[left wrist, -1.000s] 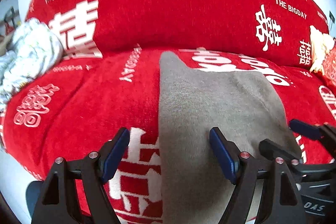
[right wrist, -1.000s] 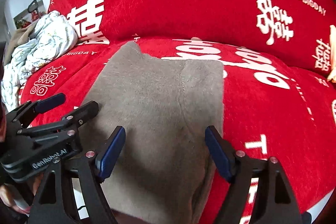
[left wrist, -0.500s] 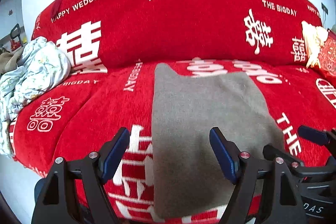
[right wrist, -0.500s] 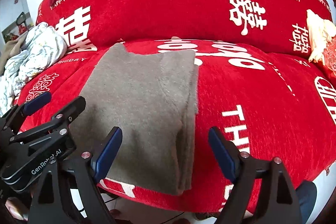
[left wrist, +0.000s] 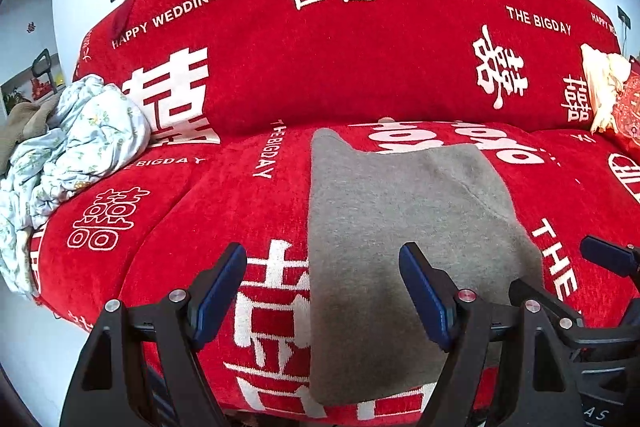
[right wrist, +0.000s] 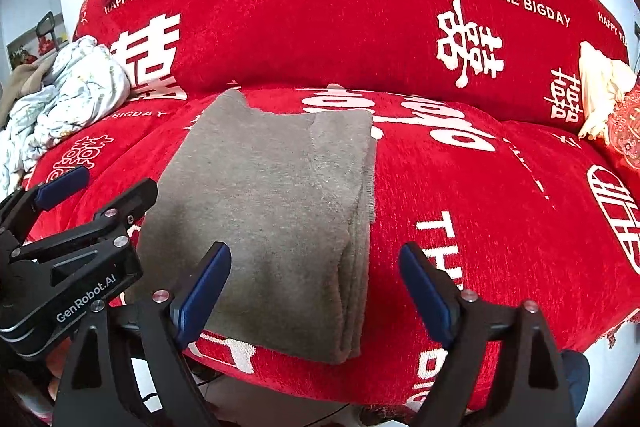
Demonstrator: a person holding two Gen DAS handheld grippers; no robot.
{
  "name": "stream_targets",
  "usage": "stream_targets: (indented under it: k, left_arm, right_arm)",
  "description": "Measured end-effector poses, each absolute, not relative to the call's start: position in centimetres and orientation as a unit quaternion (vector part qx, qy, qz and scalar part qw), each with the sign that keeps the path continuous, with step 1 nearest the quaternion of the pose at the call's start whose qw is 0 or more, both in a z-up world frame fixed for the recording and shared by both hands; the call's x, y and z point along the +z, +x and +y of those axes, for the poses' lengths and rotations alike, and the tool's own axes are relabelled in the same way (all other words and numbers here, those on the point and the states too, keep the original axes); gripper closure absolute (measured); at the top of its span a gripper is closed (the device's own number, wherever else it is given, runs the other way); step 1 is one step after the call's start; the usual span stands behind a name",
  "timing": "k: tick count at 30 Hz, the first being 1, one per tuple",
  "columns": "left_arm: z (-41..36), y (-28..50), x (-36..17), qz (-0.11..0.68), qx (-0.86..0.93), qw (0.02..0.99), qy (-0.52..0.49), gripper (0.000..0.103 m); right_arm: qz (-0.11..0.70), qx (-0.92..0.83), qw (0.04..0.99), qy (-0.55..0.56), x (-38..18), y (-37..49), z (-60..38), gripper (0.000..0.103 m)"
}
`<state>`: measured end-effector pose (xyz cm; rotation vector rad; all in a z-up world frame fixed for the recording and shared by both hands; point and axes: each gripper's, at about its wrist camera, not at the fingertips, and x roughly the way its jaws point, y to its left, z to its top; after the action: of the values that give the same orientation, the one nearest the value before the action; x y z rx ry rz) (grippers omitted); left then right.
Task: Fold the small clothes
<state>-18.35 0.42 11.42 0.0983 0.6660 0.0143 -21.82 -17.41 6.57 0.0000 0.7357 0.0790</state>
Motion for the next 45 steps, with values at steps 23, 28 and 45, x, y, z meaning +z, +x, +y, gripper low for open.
stream_targets:
  k: [23,28,45]
  left_arm:
    - [0.50,-18.60,11.14,0.348,0.015,0.935,0.066,0.023]
    - [0.68,-18.71,11.20,0.347,0.015,0.935,0.064,0.023]
    - [1.01,-18.48,10.94,0.357,0.011,0.932,0.064,0.023]
  right_arm:
    - [0.357,0.039,0.933,-0.011,6.72,-22.23,-16.76,0.015]
    - [0.356,0.040,0.933,-0.014,6.81,-22.30,-16.56,0.015]
    - [0.356,0.041,0.933,-0.013,6.86,-22.33,-16.51,0.015]
